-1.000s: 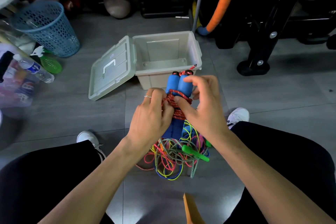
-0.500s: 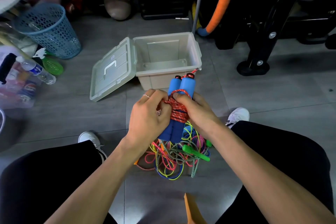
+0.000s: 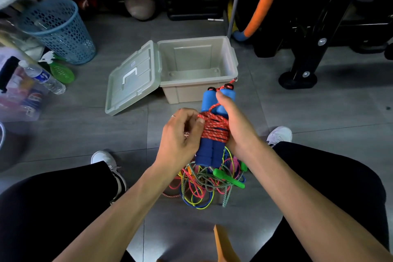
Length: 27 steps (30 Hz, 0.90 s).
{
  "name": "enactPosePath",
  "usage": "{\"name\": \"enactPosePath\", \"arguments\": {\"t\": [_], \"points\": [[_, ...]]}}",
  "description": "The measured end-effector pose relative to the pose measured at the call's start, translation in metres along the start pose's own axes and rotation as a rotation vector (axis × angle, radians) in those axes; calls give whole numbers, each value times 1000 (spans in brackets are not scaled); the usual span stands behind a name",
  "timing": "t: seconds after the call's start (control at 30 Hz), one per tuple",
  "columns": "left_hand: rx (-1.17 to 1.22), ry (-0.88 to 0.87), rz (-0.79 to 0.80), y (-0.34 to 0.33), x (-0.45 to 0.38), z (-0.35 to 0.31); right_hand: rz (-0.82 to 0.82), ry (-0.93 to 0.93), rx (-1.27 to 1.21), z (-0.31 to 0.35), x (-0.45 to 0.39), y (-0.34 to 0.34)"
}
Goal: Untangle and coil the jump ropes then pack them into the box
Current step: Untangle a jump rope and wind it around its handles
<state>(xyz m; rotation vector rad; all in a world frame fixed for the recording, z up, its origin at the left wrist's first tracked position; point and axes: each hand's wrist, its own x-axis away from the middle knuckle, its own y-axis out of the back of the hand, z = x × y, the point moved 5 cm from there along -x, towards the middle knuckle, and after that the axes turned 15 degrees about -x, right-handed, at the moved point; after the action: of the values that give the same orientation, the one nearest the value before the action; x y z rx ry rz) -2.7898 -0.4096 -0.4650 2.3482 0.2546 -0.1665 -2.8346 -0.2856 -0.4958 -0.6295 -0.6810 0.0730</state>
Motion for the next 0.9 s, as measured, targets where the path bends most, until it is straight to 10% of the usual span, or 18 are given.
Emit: {"name": "enactPosePath", "arguments": {"t": [0.7,0.9], "points": [[-634,-217,-103,19,-10,-5,-198,130,119,20,1,20],[-369,-48,56,-4,-6,11,-104,118,83,8,4,9]]}}
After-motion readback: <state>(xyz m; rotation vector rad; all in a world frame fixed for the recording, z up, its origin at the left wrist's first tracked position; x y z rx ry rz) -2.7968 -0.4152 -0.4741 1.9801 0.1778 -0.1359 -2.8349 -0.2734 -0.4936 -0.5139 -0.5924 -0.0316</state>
